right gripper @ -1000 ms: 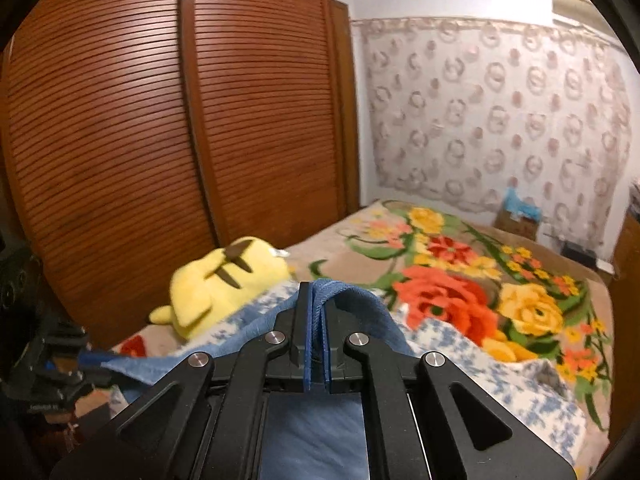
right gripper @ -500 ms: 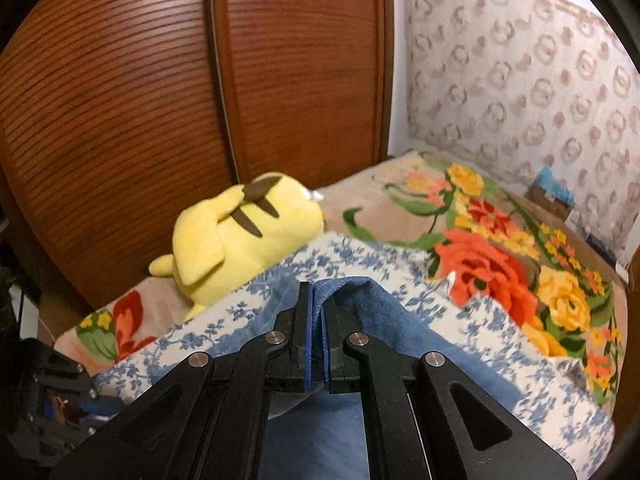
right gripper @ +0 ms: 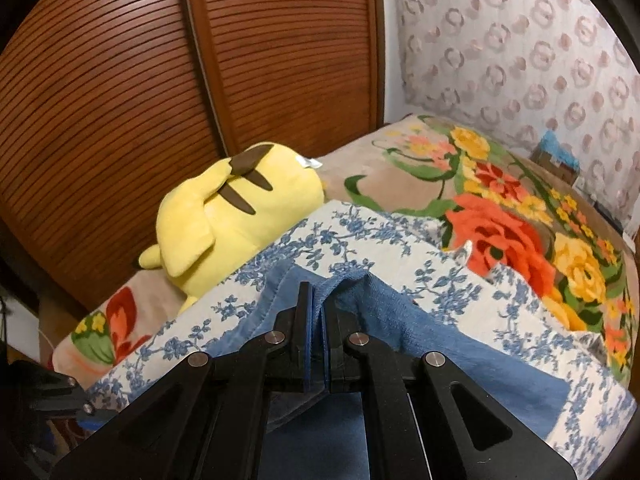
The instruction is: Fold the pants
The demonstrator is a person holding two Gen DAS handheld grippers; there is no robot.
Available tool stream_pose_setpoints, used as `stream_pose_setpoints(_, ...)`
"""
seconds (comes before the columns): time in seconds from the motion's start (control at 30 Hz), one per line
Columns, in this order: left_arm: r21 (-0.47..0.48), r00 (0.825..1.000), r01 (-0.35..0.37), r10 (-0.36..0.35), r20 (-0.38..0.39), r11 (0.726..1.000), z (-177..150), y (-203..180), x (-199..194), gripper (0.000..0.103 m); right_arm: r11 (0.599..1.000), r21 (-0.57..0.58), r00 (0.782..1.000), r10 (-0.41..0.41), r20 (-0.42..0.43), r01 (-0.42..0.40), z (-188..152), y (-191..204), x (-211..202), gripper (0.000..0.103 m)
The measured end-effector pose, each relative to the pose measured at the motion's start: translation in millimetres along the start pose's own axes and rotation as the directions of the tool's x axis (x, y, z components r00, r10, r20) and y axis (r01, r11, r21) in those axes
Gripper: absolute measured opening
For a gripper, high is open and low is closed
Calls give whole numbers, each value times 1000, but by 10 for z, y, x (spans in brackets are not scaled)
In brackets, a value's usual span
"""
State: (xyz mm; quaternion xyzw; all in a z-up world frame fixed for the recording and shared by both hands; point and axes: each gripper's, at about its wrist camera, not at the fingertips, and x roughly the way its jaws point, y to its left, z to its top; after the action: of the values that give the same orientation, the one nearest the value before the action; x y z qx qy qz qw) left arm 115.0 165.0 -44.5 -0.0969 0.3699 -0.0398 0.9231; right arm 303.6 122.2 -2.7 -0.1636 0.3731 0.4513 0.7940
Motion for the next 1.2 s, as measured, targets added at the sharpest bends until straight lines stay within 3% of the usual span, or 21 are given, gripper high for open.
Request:
stream_pose_setpoints(0.13, -14, 1000, 1, 0, 16, 1000, 31, 37, -27, 36, 999, 25, 1000, 21, -12, -20, 16, -23, 98, 2)
stream_pose_setpoints(0.27, -9, 1000, 1, -1, 9, 1000, 33, -10, 52, 36, 998, 44, 999, 40, -30, -38, 51, -54, 142, 21)
stream_pose_setpoints(0.33, -1, 1000, 9, -9, 3, 1000, 33, -34, 99, 36, 999, 34, 1000, 8, -3, -8, 68, -56, 82, 26)
stream_pose_setpoints(0.4, 7, 1000, 5, -5, -7, 1000, 34, -59, 143, 36, 999, 37, 999, 24, 21, -25, 91, -78, 8, 38)
stream_pose_setpoints(0.73, 21, 997, -54, 55, -59, 998, -39, 12, 345, 36, 995, 30, 995, 95, -33, -94, 83, -86, -30, 41)
stream_pose_setpoints(0.87, 12, 995, -62, 63, -82, 998, -101, 75, 407, 36, 998, 23, 997, 55, -56, -54, 17, -135, -1, 47)
stream_pose_setpoints(1.0, -24, 993, -109, 108, -50, 994, -121, 183, 369, 34, 997, 46, 995, 63, -74, -60, -91, -273, -61, 48)
stream_pose_setpoints(1.13, -94, 992, -119, 114, -48, 988, -159, 382, 348, 34, 997, 36, 996, 71, -53, -69, -185, -362, -266, 50)
stream_pose_setpoints(1.2, -105, 992, -117, 113, -48, 988, -190, 418, 341, 34, 999, 20, 999, 32, -23, -32, -220, -399, -366, 50)
